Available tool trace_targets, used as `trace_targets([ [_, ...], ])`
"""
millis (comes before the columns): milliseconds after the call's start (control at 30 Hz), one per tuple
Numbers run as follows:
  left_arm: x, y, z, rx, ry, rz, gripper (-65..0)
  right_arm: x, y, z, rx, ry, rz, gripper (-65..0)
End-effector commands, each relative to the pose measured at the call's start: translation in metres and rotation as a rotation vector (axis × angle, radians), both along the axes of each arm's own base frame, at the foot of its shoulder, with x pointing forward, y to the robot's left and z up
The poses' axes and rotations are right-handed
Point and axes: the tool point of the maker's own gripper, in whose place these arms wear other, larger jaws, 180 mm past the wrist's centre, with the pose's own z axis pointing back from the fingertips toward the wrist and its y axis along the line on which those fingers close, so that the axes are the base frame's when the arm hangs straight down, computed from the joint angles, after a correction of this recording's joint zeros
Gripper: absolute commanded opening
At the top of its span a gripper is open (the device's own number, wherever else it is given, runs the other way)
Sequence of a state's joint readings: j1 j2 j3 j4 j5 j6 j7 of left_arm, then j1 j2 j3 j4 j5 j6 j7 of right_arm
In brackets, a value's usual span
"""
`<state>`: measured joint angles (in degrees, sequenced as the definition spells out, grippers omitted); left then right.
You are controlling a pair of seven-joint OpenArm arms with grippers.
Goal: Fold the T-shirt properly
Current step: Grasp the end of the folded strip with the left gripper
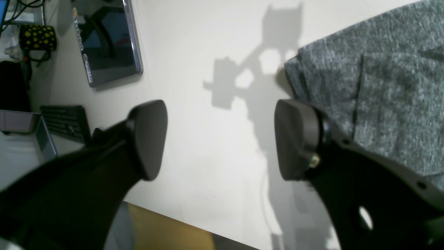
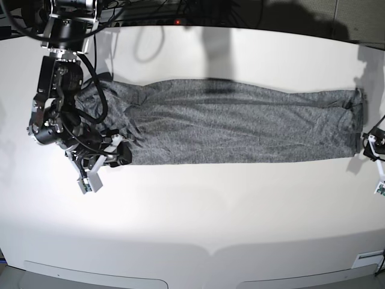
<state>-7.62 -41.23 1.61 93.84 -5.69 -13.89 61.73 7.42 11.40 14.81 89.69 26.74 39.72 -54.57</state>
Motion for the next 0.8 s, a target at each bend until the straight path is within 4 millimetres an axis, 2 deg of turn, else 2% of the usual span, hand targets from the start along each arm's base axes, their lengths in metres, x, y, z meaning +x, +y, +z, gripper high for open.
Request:
trace_targets([
  [0,0.0079,0.0078,0.0183,0.027,-0.046,0.003,-19.8,0.01,-0.0007,0.017,0.008,-0.058,0.004,-48.9],
  [167,0.008,0.0019,0.0154,-0.014,-0.043,-0.003,-19.8,0.01,-0.0007,0.0169,0.008,-0.058,0.004,-48.9],
  [767,0.0101,0.0009,0.0167,-0.015,-0.055,-0.012,-19.8,0.01,-0.0007,0.017,0.008,-0.058,0.004,-48.9],
])
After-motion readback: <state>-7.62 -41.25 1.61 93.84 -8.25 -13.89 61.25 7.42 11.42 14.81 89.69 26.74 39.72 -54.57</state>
